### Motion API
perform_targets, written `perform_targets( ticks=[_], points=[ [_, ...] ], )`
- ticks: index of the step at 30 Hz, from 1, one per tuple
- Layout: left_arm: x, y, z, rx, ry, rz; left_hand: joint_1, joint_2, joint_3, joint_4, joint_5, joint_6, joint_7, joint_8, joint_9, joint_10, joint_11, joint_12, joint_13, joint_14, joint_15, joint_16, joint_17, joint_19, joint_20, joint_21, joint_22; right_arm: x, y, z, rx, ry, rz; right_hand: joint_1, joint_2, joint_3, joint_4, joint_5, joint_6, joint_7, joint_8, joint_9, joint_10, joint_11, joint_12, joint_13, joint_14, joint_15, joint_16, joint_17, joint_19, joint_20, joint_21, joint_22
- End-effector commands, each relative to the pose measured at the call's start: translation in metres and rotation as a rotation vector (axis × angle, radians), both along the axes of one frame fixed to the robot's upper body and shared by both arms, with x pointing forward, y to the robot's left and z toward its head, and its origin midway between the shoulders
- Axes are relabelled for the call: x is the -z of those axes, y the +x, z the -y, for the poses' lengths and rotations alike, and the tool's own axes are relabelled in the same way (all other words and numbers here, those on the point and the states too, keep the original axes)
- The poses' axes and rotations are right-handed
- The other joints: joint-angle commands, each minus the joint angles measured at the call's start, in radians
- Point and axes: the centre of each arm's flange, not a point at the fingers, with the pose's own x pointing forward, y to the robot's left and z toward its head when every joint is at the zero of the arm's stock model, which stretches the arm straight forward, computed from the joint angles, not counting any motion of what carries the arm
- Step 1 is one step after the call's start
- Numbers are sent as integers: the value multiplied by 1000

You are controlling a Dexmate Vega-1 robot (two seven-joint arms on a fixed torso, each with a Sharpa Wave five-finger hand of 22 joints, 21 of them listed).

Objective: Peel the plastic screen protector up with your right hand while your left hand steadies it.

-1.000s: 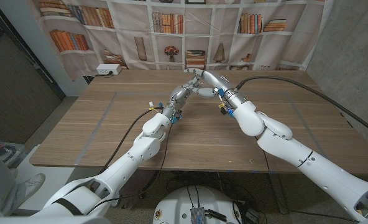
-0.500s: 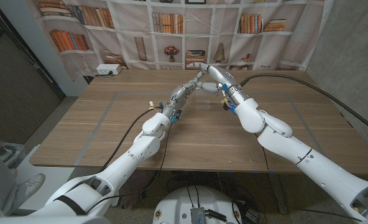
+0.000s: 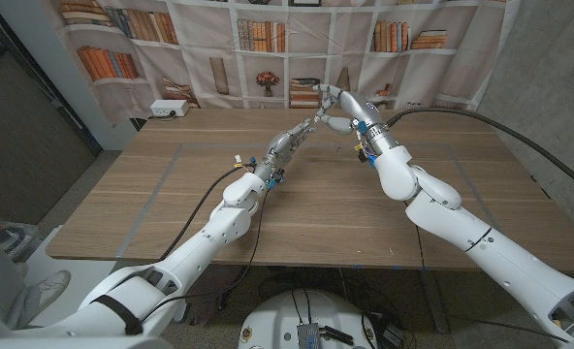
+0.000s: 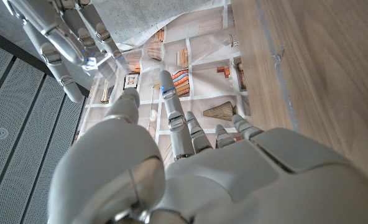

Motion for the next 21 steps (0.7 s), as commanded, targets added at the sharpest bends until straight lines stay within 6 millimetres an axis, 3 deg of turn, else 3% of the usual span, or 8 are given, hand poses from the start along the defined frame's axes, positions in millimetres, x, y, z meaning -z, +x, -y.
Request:
perform_targets(
  ticks=[1,12,21],
  points=[
    [-4,2,1,13,3,9,-18,-5,-7,4,5,-1,1,-6,4,-3,3,4,4,-7,-12,-2,2,-8,-1,1,3,-7,1,16,73,85,8,-10,4,30,22,7,12,4,7,2,25,-30,65,97,13,-170,7,-1,11,-2,8,1],
    [1,-1,-3,7,-6,5,-66,-23,-33,22,14,-103,-44,-61,6,-20,11,4,4,-9,-8,0,2,-9,4,2,4,-17,1,26,83,184,6,-14,4,39,18,15,20,4,8,3,25,-29,74,102,24,-174,9,-3,23,-2,10,1],
    [2,-3,-4,3,-12,5,-72,-27,-37,23,16,-111,-45,-66,10,-22,11,4,4,-9,-6,0,2,-9,7,3,4,-23,-1,27,83,194,24,-19,1,43,17,20,23,4,8,4,25,-29,79,103,28,-172,10,-4,28,-2,10,1]
  ],
)
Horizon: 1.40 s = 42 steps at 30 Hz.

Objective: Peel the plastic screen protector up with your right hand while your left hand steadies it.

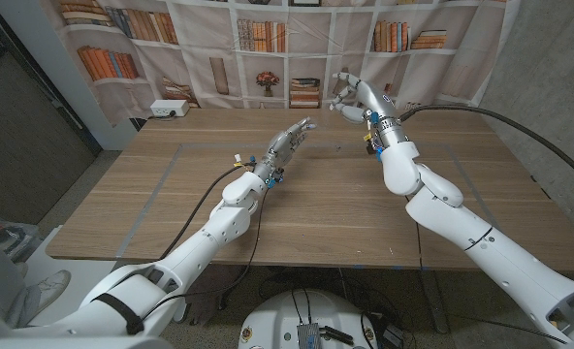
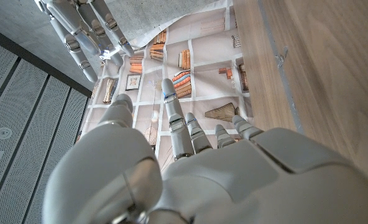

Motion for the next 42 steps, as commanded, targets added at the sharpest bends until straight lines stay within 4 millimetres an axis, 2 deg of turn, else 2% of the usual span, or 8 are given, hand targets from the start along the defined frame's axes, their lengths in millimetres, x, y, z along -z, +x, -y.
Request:
perform_targets(
  ticks=[1,28,30,33,34,36,37,42],
  points=[
    [3,-2,-3,-9,-15,-5,-3,-5,-4,1,4,-3,-2,-5,3,-3,1,4,4,-9,-6,0,2,-3,1,3,4,-9,-3,6,11,49,18,-2,9,19,10,9,6,-2,5,4,25,-29,63,102,14,-168,6,1,9,0,4,1],
    [2,-2,0,-27,14,14,-12,-3,-7,3,10,-23,-3,-15,13,-10,2,6,4,-8,-7,1,2,-3,2,4,4,-18,-13,8,1,78,39,-11,3,19,5,22,21,-5,7,7,21,-28,71,97,21,-171,10,4,22,0,4,1],
    [0,-4,0,-49,29,36,-11,-2,-6,2,11,-38,-15,-21,15,-16,0,4,4,-7,-6,1,1,-2,2,4,4,-18,-14,8,5,90,43,-11,3,18,5,22,22,-6,7,7,21,-28,71,96,22,-173,11,5,22,0,3,1],
    [-4,-9,-1,-117,62,71,-5,-1,-4,-5,14,-130,-50,-59,18,-42,8,-1,4,-8,-7,0,0,-2,2,5,4,-18,-17,8,-1,120,42,-12,1,17,4,23,23,-5,7,7,21,-28,71,95,22,-172,11,6,23,0,3,1],
    [-5,-9,-1,-119,68,79,-4,0,-4,-8,15,-169,-69,-76,19,-54,3,-2,4,-9,-7,-1,0,-2,2,5,4,-19,-18,7,-2,128,45,-12,1,17,4,23,23,-5,7,8,20,-28,71,95,22,-172,11,6,23,0,3,1],
    [-7,-11,0,-133,88,95,-4,0,-5,-9,16,-204,-81,-91,19,-69,6,-4,4,-8,-6,-1,0,-3,3,5,4,-19,-19,5,-2,147,50,-13,1,17,4,24,24,-6,7,8,20,-28,72,94,22,-171,11,6,23,0,2,0],
    [-8,-12,1,-140,93,103,-4,1,-5,-11,16,-251,-94,-112,18,-82,9,-5,5,-10,-4,-2,0,-3,4,5,4,-19,-20,4,-5,153,51,-14,-1,17,4,24,26,-6,7,8,21,-28,72,94,20,-170,10,5,23,0,2,0],
    [-13,-16,3,-159,124,134,-6,0,-7,-12,17,-283,-93,-126,17,-92,9,-5,5,-20,3,-6,0,-5,8,4,3,-21,-23,-1,-23,172,60,-16,-3,18,3,27,32,-7,9,8,20,-28,72,91,20,-169,10,5,22,0,1,0]
  ],
)
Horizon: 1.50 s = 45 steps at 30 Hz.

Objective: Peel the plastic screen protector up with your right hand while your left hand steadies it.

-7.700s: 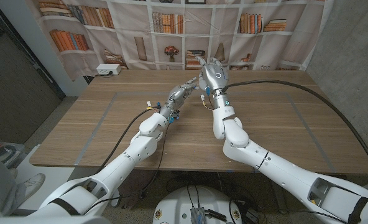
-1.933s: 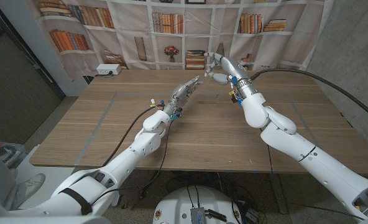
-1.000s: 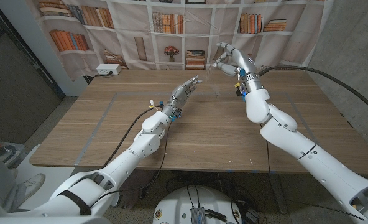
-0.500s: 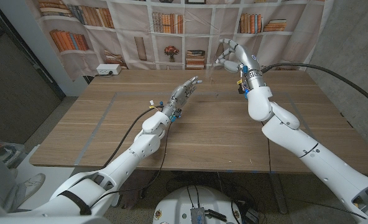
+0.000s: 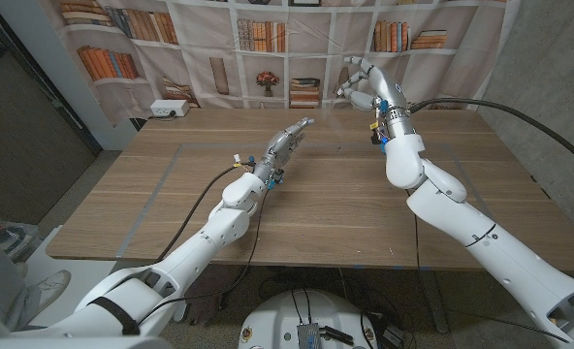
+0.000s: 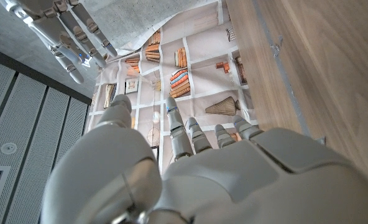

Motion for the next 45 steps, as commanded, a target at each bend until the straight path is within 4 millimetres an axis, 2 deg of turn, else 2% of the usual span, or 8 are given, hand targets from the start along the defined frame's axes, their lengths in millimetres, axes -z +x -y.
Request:
perform_targets(
  ticks=[1,12,15,17,21,27,36,45],
  points=[
    [-10,-10,4,-64,64,75,10,-2,4,-6,9,-17,2,-7,3,-10,1,-4,5,-12,4,-2,3,-5,9,4,4,-3,-7,-8,-24,62,20,-2,4,15,5,8,13,2,4,3,21,-28,69,91,8,-167,6,2,4,-3,1,0],
    [-11,-11,7,-61,82,75,3,-7,-2,-5,8,-8,39,-6,1,-17,6,-1,5,-15,13,-2,3,-7,18,4,3,-9,-6,-16,-50,63,34,-5,-8,4,1,9,19,-1,4,4,20,-28,68,83,6,-170,8,6,1,-3,-2,0],
    [-11,-11,8,-63,75,75,0,-8,-3,-5,8,-3,41,-6,0,-19,7,-1,5,-18,15,-3,3,-12,21,2,3,-9,-5,-18,-61,58,31,-2,-18,4,-5,11,23,-10,5,4,21,-28,67,77,-2,-170,3,3,0,-4,-3,0],
    [-12,-12,8,-64,84,79,-2,-9,-5,-5,8,0,32,-6,-1,-21,7,0,5,-23,18,-4,2,-19,23,-1,3,-9,-5,-21,-65,56,33,-1,-21,4,-6,11,24,-9,5,4,22,-28,67,75,-3,-169,3,2,0,-4,-4,0],
    [-13,-12,7,-65,93,83,-4,-11,-7,-5,8,9,30,-4,-2,-23,10,0,4,-28,20,-6,2,-19,24,-1,3,-10,-6,-25,-82,45,32,2,-25,4,-8,12,29,-9,7,4,25,-27,67,72,-2,-171,3,2,-1,-4,-5,0],
    [-17,-15,7,-93,135,108,-8,-13,-10,-5,9,79,72,16,-5,-25,14,4,4,-39,22,-6,2,-26,27,-2,3,-10,-7,-33,-95,34,36,3,-37,-4,-10,12,41,-19,11,4,32,-27,65,63,0,-171,6,3,-3,-4,-6,-1],
    [-15,-17,6,-110,103,96,-8,-15,-12,-8,9,97,86,18,-7,-36,18,3,3,-47,20,-7,2,-28,28,-2,3,-8,-13,-43,-129,24,42,9,-55,-15,-11,12,55,-41,16,4,42,-31,56,44,2,-169,11,5,-5,-4,-8,-1],
    [-16,-16,6,-94,92,97,-12,-17,-15,-8,9,124,102,24,-8,-26,19,8,3,-47,22,-5,2,-26,30,0,3,-9,-24,-49,-163,3,60,10,-60,-17,-10,14,56,-40,17,4,47,-32,51,36,3,-168,12,6,-7,-4,-9,-1]
  ],
)
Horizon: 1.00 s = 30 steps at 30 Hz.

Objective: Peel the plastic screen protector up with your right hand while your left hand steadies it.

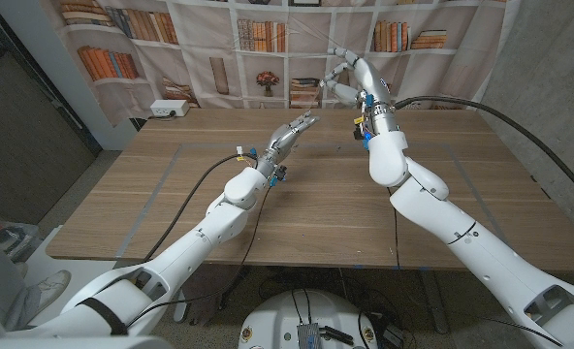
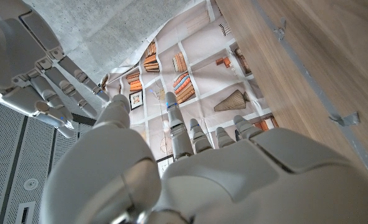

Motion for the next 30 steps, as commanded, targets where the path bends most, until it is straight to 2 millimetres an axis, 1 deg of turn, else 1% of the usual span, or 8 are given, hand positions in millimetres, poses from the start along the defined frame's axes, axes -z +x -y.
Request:
perform_targets(
  ticks=[1,9,12,15,19,22,28,30],
  points=[
    [-1,0,-1,11,-9,2,-12,1,-6,3,9,27,6,12,-1,6,-2,9,3,-7,0,4,2,-5,2,0,3,0,-13,-10,-46,-26,22,3,-10,-6,-1,6,4,-3,10,4,44,-36,-2,35,3,-167,5,2,0,4,-1,-1],
    [-1,0,-1,12,-15,8,-20,4,-9,5,9,106,31,32,-3,38,0,22,2,2,1,10,1,6,2,5,3,-1,-19,-14,-62,-42,32,4,-13,-8,1,8,4,-5,10,4,51,-36,-7,25,3,-168,7,3,-2,3,-2,-1],
    [0,-1,-2,0,-38,12,-20,10,-8,5,9,150,30,43,-4,51,-8,26,1,10,1,13,0,14,-2,8,4,1,-16,-14,-65,-39,17,5,-13,-8,2,8,5,-5,10,4,53,-37,-8,23,3,-169,7,4,-3,3,-2,0],
    [2,-2,-3,-11,-46,11,-18,16,-6,3,9,197,44,54,-6,74,-14,33,0,17,-5,15,-1,17,-4,9,4,2,-17,-14,-67,-38,17,5,-13,-7,2,9,4,-6,10,4,54,-37,-10,21,3,-167,7,3,-3,3,-2,0],
    [4,-2,-3,-10,-70,15,-10,25,0,-1,10,238,80,59,-9,114,-17,44,-1,35,-11,20,-2,29,-10,13,4,3,-15,-14,-66,-39,10,6,-13,-8,3,11,4,-5,10,4,57,-37,-12,18,4,-168,8,4,-3,3,-2,0],
    [4,-3,-3,-14,-66,16,-1,43,10,-4,13,238,132,49,-11,129,-20,44,-2,42,-15,21,-2,32,-16,14,4,3,-14,-14,-67,-38,6,5,-14,-7,4,12,6,-5,11,4,59,-37,-12,17,4,-167,8,3,-4,3,-2,0],
    [7,-4,-3,-13,-93,13,-1,64,18,0,15,245,143,43,-12,133,-19,42,-2,41,-17,20,0,28,-20,12,5,3,-14,-13,-68,-38,6,4,-15,-6,6,15,5,-5,10,4,66,-37,-13,14,5,-165,7,3,-4,3,-2,0],
    [8,-3,-3,-9,-98,14,0,78,24,3,16,250,162,41,-13,134,-17,40,-2,41,-20,21,1,28,-24,12,5,4,-15,-13,-69,-37,6,3,-14,-6,7,16,6,-5,11,4,67,-37,-13,13,6,-165,8,3,-4,3,-2,0]
  ],
)
